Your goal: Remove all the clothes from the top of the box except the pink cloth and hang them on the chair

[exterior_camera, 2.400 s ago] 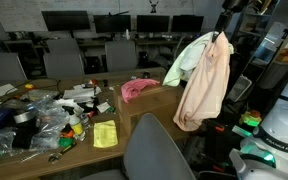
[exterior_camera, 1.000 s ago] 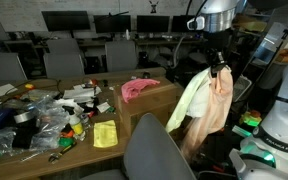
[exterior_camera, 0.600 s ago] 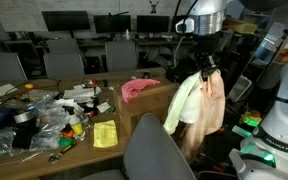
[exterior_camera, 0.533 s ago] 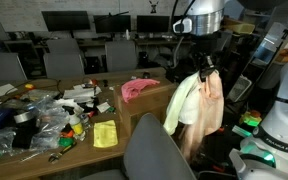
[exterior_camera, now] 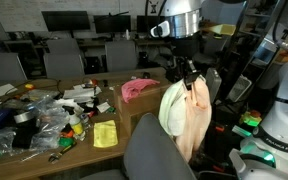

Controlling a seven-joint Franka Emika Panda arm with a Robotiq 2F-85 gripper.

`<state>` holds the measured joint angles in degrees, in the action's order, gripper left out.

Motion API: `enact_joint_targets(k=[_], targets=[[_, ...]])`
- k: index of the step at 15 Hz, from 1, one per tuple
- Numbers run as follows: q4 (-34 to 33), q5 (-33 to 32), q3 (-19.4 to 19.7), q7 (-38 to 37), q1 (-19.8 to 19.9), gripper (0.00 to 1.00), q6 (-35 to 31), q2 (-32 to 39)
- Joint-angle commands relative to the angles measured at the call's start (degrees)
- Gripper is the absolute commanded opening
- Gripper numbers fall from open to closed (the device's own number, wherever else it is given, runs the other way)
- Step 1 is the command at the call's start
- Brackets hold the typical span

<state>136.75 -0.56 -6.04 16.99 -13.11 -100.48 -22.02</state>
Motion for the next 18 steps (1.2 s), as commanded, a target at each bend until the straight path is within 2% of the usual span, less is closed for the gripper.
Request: enact_joint_targets(k=[1,8,18], targets=[[-5.49,4.59,-0.95,-1.51,-0.40,0.05,0.60,5.63],[-10.18,10.53,-3.35,-4.25,-0.22,0.05,-1.50,13.67],[-15.26,8.92,-5.99,-12.68,-0.06,0.05,-4.93,28.12]])
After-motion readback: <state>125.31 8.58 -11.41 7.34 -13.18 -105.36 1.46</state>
